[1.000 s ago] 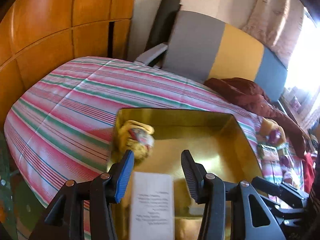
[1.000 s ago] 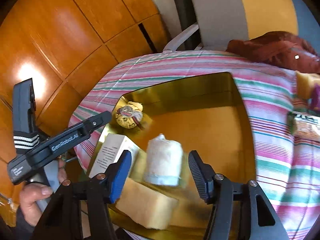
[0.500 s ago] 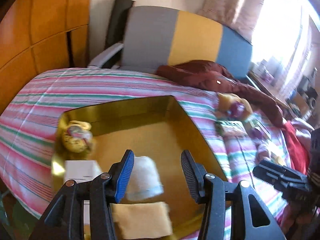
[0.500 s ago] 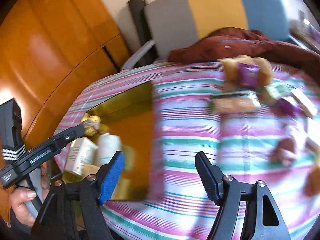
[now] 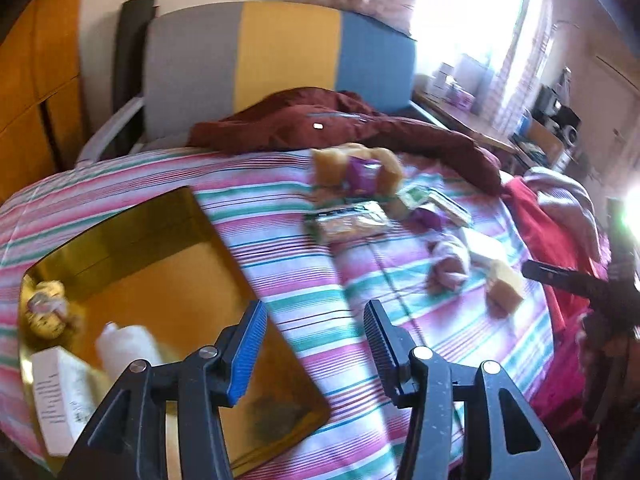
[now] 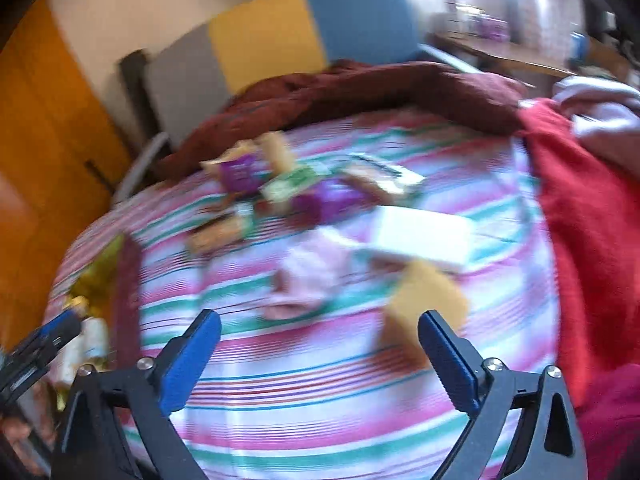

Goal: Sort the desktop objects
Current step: 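Grasp the pink sock with the left gripper while the right gripper grasps the second yellow sponge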

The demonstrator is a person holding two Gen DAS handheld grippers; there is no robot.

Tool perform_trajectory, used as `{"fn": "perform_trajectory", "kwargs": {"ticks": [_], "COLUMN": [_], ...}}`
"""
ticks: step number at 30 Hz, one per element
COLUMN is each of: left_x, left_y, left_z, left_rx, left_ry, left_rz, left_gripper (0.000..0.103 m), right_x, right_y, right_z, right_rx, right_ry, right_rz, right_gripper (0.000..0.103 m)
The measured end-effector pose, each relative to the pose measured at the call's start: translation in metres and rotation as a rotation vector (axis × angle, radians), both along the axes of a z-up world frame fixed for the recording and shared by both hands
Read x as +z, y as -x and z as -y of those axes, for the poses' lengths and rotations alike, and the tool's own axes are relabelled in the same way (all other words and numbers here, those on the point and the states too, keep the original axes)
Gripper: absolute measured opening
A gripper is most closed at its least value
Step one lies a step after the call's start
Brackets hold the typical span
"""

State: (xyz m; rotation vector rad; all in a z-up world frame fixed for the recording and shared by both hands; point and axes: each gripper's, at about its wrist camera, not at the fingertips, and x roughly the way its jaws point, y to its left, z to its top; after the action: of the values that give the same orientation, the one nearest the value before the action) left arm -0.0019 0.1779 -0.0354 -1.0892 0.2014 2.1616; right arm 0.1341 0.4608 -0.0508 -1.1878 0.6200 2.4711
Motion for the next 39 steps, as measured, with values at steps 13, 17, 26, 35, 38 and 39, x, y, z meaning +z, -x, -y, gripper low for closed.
{"fn": "perform_trajectory", "kwargs": {"ticks": [13,17,26,35,38,39], "left_x": [-0.012,-0.021,-0.034,-0.046,-0.051,-0.052], "left_y": [-0.016,-0.017,-0.017,-0.012,-0.012,-0.011], "left_z": [-0.070,-0.090,-0.135,-0.174,-0.188,-0.192], "left_rx": [-0.169,-0.203,-0.276,-0.321,-0.343,-0.347], "left_ry": [0.033,0.036,0.042,0.046,0.055,0.062], "left_rz": [0.032,0.062,0.106,0.141,0.138,0.136], "left_gripper": [0.056,0.056,0.057,0.060,0.060,0.060], "right_x": [-0.055,-0.057,-0.068,-0.069,-0.068,-0.067], "right_y": [-0.004,-0.001,0.006,0.009,0.008,0.008], "right_z": [-0.063,-0.067,-0.068,-0.065,-0.066,-0.066], "right_rx": [-0.156,-0.149,-0.128,-0.120,-0.123,-0.124], "right_ry": [0.125,0.134,0.130,0.114,0.117,0.115], "right_rz": [0.097,0.099,0.146,0.156,0.146,0.144], "right_gripper": [0.102,0.101,0.072,0.070,0.070,0.070]}}
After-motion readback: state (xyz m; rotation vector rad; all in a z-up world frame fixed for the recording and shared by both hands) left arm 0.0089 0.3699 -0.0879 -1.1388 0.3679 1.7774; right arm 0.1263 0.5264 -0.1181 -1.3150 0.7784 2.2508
